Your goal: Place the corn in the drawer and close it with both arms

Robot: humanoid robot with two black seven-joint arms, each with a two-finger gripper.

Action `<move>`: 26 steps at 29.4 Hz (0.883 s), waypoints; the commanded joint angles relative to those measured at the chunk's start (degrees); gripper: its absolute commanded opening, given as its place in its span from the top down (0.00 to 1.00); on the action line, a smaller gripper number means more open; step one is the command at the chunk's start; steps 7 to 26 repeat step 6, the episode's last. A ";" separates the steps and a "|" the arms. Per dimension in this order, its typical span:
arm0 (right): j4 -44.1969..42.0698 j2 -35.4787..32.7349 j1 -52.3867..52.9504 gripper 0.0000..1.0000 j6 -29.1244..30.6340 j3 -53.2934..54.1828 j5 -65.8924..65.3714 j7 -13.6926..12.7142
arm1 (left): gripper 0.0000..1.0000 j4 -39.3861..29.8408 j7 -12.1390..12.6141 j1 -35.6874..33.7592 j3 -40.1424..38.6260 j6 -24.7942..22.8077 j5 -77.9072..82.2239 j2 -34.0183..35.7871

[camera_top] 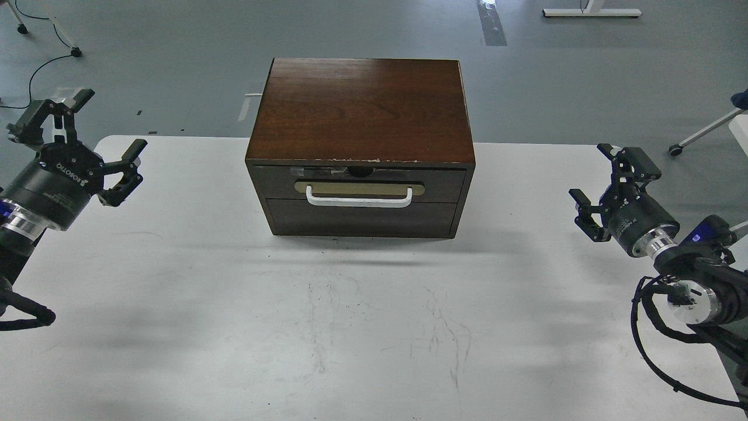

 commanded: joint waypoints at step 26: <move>0.70 -0.20 0.03 0.00 0.36 1.44 0.00 0.00 | 0.00 -0.12 0.01 0.08 0.00 -0.01 0.07 0.04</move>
